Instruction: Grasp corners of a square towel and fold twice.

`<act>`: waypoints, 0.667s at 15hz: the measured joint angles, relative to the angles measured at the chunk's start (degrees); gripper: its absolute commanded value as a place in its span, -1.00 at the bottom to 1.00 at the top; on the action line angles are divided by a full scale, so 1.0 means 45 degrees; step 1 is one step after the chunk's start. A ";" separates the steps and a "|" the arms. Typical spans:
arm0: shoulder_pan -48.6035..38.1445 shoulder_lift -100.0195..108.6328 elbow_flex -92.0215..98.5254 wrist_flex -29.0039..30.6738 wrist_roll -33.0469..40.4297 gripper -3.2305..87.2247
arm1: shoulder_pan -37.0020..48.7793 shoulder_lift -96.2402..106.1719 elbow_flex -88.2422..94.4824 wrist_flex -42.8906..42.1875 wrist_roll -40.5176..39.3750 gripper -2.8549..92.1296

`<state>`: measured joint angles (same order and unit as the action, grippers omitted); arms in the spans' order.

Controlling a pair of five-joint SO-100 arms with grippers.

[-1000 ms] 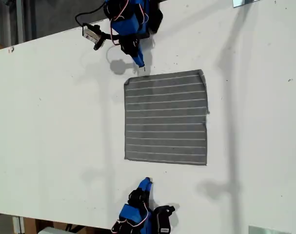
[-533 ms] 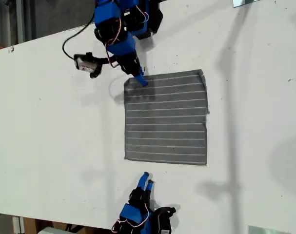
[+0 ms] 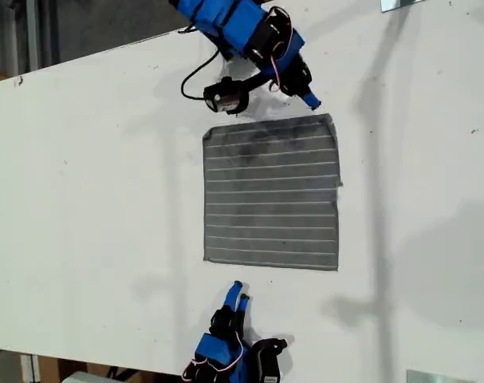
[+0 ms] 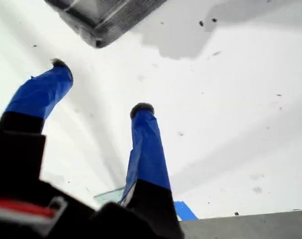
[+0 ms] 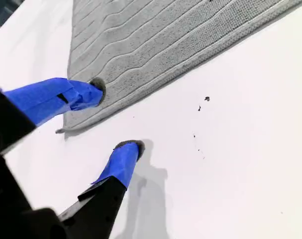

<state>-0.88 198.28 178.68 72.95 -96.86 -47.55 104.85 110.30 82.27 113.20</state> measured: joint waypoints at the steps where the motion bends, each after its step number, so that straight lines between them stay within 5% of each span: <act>1: 0.0000 0.0000 0.0000 -0.0117 0.0078 -0.47 | -0.0234 -0.0527 -0.0586 -0.0371 -0.0020 -0.27; 6: 0.0781 0.0000 0.0000 -0.1309 0.0625 -0.48 | -0.0137 -0.4414 -0.1973 -0.3770 -0.2422 -0.25; 10: 0.1250 0.0000 0.0000 -0.1523 0.0684 -0.48 | 0.1113 -0.6230 -0.1973 -0.4512 -0.4121 -0.25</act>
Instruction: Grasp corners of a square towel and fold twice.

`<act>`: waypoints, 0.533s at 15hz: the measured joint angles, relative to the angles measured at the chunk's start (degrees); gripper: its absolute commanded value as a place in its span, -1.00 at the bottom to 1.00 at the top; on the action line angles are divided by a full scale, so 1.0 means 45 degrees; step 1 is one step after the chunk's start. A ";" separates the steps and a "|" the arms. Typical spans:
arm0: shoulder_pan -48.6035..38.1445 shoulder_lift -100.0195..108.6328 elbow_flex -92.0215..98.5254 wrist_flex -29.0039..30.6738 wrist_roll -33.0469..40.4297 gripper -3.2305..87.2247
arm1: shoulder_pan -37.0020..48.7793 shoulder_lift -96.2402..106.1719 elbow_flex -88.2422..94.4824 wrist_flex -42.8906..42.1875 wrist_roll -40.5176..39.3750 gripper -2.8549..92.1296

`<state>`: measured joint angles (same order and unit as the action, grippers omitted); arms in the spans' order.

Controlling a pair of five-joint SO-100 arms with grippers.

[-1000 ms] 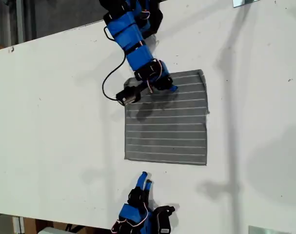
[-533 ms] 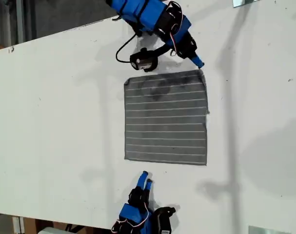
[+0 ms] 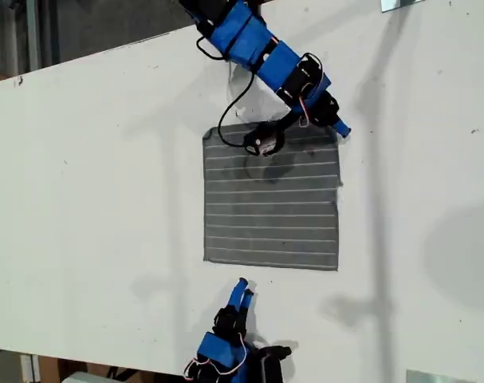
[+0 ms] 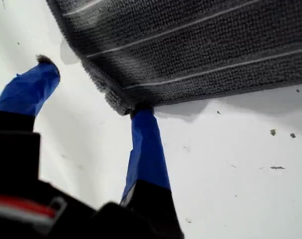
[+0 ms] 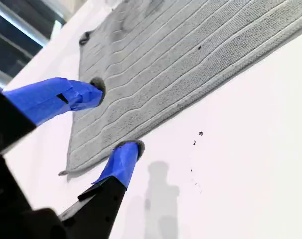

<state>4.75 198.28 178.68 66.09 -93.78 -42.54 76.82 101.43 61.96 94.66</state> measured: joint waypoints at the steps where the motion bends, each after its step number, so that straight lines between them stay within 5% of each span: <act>1: 0.0156 0.0000 0.0000 0.0000 -0.0020 -0.49 | 0.0176 -0.0137 0.0000 -0.0039 -0.0293 -0.25; 2: 0.0215 0.0000 0.0000 0.0000 -0.0020 -0.49 | 0.0371 -0.0156 0.0000 -0.0020 -0.0605 -0.33; 4: 0.0234 0.0000 0.0000 0.0020 -0.0117 -0.49 | 0.0605 -0.0156 0.0137 0.0000 -0.0801 -0.94; 8: 0.0391 0.0000 0.0000 0.0273 -0.1055 -0.55 | 0.0547 -0.0215 0.0566 -0.1348 -0.0371 -0.94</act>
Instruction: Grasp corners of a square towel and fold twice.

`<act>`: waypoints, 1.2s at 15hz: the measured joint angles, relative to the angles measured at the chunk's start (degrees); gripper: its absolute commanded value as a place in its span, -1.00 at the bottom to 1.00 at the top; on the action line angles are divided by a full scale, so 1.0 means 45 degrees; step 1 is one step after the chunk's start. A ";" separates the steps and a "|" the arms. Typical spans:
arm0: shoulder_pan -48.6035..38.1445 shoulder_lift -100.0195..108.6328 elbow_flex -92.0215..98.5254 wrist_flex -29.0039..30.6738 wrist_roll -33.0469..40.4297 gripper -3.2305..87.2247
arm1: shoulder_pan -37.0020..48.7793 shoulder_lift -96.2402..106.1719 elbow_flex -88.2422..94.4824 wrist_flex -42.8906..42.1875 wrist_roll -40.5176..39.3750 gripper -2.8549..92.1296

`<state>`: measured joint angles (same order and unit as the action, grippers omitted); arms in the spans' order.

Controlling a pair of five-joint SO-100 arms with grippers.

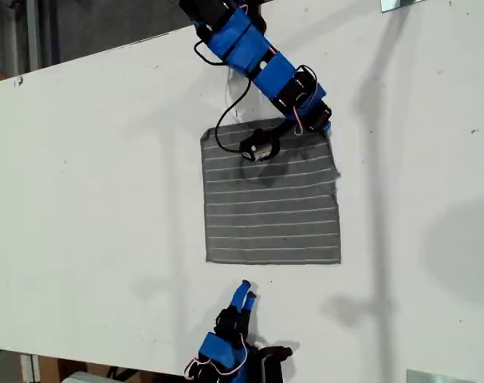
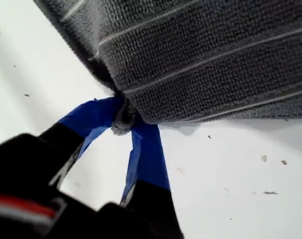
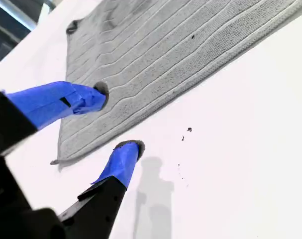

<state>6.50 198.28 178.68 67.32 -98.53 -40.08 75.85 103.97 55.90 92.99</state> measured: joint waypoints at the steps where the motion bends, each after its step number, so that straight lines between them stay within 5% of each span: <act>1: 0.0176 0.0000 0.0000 -0.0449 -0.0020 -0.55 | -0.0020 -0.0020 0.0000 -0.0117 0.0000 -0.94; 5: 0.1289 -0.2109 -0.1602 -0.2266 -0.0371 -0.52 | 0.0059 -0.0020 0.0000 -0.0117 -0.0488 -0.94; 9: 0.2227 -1.3770 -0.9258 -0.2891 0.0469 -0.51 | 0.0176 -0.0020 0.0000 -0.0117 -0.0879 -0.94; 14: 0.5020 -1.9238 -0.8613 -0.6914 -0.3398 -0.50 | 0.0176 -0.0020 -0.0020 -0.0117 -0.0879 -0.94; 18: 0.5762 -2.3398 -1.1445 -0.8027 -0.3711 -0.48 | 0.0156 -0.0039 -0.0020 -0.0039 -0.0879 -0.94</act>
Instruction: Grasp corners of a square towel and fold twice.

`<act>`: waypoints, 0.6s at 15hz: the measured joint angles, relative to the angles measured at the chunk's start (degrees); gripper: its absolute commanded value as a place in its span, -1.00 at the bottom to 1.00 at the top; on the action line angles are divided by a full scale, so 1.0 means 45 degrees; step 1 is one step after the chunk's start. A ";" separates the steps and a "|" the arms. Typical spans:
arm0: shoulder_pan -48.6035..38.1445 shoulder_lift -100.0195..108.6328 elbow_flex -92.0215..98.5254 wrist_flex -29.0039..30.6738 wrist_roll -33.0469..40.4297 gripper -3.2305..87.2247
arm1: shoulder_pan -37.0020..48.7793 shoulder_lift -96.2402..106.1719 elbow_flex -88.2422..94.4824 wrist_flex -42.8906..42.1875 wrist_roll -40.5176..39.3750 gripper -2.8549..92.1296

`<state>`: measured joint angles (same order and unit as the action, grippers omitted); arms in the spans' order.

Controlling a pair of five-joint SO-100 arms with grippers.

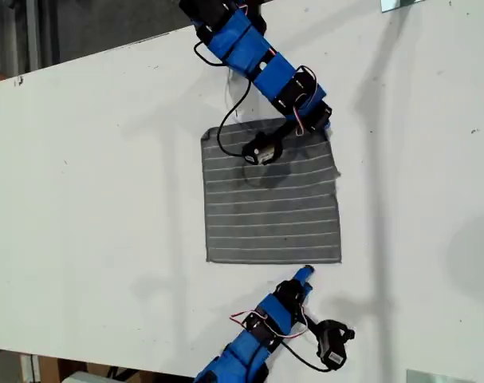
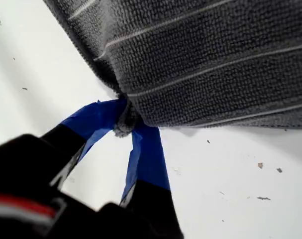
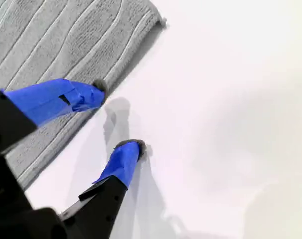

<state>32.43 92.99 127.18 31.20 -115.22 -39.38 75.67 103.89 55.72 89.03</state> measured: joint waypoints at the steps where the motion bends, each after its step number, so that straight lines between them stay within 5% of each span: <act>1: 0.0137 -0.0762 -0.0703 -0.0059 0.0117 -0.48 | 0.0000 0.0000 -0.0039 0.0039 -0.0059 -0.94; 9: -0.0215 -0.5312 -0.6582 0.1230 0.2188 -0.48 | -0.0039 -0.0176 -0.0410 0.0527 -0.0566 -0.94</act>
<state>31.46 69.08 97.56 36.74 -105.38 -39.55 74.88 102.04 58.10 86.48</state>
